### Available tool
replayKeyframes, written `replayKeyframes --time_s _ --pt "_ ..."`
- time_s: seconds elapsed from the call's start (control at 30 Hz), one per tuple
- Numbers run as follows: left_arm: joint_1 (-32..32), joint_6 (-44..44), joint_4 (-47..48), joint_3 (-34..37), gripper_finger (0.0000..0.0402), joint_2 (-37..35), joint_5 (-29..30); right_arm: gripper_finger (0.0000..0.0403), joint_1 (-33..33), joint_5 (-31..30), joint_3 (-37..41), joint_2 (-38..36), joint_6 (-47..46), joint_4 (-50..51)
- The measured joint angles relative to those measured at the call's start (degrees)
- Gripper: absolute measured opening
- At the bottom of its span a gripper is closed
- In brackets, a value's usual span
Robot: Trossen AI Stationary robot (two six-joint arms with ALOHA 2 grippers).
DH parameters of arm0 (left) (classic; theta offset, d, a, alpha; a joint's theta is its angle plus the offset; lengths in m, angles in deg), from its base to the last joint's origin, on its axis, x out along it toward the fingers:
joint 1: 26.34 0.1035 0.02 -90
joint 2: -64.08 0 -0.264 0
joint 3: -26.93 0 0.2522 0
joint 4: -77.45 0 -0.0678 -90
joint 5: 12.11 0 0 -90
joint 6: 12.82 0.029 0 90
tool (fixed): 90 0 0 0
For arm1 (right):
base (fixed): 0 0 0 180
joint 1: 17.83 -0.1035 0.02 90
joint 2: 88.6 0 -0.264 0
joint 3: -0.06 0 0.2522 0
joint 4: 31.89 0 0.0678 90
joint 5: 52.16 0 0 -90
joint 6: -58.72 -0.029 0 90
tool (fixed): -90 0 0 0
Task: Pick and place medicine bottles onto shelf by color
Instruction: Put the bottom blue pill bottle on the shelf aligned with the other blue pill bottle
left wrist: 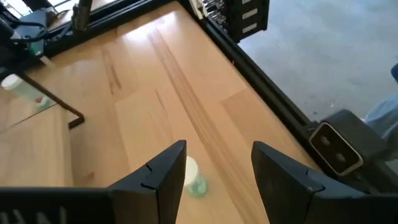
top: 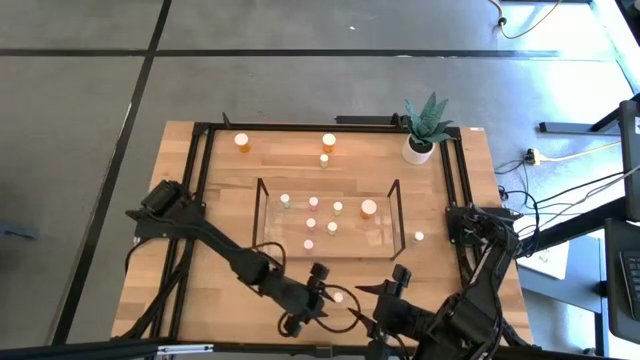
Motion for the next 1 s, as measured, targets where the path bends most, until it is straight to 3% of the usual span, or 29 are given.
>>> replayKeyframes --time_s 0.23,0.43,0.77,1.0 --pt "0.11 -1.95 4.28 -2.19 0.0175 2.55 0.44 0.0215 0.72 5.07 0.00 0.00 1.48 0.11" --pt "0.26 -6.39 5.90 -2.19 0.0175 2.57 1.65 0.0215 0.89 12.82 0.00 0.00 4.36 -0.31" --pt "0.95 -6.29 5.88 -2.19 0.0175 2.57 2.12 0.0215 0.89 25.96 0.00 0.04 4.39 -0.48" --pt "1.98 -6.10 5.18 -2.14 0.0183 2.59 1.39 0.0215 0.89 30.87 0.02 0.04 4.39 -0.48"
